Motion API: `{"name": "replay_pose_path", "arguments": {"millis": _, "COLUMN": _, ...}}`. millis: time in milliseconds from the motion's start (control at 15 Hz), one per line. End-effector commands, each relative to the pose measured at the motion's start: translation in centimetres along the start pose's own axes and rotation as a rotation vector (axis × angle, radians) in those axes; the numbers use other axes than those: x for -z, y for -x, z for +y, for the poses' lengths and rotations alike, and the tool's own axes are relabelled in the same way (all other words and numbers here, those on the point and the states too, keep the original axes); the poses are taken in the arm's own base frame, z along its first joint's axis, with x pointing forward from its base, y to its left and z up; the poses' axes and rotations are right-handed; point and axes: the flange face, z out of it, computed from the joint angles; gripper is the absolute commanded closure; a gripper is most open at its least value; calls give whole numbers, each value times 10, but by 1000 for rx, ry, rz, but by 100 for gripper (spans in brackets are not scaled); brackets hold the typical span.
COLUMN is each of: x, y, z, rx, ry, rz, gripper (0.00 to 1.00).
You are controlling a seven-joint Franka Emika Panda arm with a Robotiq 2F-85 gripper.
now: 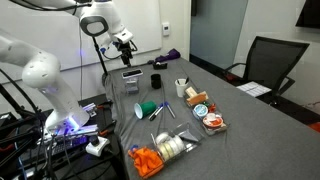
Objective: Remove the white object from the clear case on the left and put it on the table
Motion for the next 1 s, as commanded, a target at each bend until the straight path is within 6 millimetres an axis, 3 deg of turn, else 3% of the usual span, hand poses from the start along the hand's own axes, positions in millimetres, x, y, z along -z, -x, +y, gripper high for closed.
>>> {"name": "replay_pose_path", "arguments": {"millis": 0, "x": 1, "y": 0, "z": 0, "rx": 0, "ry": 1, "rz": -1, "gripper": 0}}
{"name": "replay_pose_path", "arguments": {"millis": 267, "x": -9, "y": -4, "z": 2, "rx": 31, "ry": -9, "rz": -9, "gripper": 0}}
{"name": "replay_pose_path", "arguments": {"millis": 600, "x": -42, "y": -9, "z": 4, "rx": 75, "ry": -69, "rz": -38, "gripper": 0}}
{"name": "replay_pose_path", "arguments": {"millis": 933, "x": -84, "y": 2, "z": -3, "rx": 161, "ry": -172, "rz": -101, "gripper": 0}}
